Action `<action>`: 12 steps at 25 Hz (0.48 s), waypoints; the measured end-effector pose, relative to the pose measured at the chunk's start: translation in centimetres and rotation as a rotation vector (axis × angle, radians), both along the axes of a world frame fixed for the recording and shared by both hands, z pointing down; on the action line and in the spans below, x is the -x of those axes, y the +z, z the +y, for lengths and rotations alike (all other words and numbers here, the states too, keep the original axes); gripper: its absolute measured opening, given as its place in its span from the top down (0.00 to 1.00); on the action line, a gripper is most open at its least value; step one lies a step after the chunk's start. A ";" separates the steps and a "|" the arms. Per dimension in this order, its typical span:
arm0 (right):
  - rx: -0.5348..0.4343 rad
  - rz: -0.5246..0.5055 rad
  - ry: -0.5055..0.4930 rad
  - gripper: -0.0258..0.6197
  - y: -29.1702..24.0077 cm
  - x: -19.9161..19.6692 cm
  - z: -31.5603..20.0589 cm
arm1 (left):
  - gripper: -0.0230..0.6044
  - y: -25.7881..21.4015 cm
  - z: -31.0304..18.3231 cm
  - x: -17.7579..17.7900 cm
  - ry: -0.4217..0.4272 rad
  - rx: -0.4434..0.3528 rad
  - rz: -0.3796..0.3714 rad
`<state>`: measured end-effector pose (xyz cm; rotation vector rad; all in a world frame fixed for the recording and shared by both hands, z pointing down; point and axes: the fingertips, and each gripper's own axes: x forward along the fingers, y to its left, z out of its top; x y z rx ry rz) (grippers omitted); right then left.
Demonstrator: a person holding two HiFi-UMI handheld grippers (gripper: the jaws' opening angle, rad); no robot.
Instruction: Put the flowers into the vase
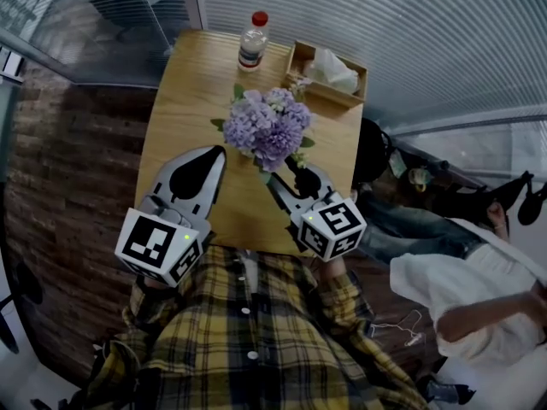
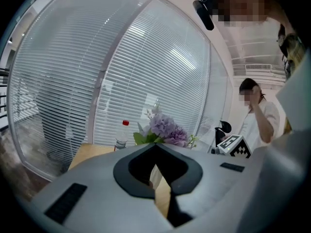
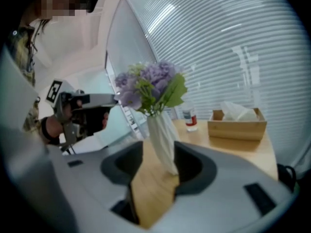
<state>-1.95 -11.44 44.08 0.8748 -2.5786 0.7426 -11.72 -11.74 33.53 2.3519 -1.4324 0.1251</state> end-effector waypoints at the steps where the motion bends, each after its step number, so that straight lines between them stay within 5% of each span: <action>1: -0.007 0.006 0.006 0.65 -0.2 -0.3 -0.1 | 0.95 0.0 0.0 -0.1 0.003 0.000 0.000; 8: -0.062 0.023 0.064 0.88 -2.2 -2.2 -0.7 | 0.95 -0.2 -0.6 -0.6 0.022 -0.002 0.001; 12: -0.103 0.036 0.068 0.92 -3.8 -2.9 -0.7 | 0.95 -0.4 -0.8 -0.7 0.026 -0.010 0.002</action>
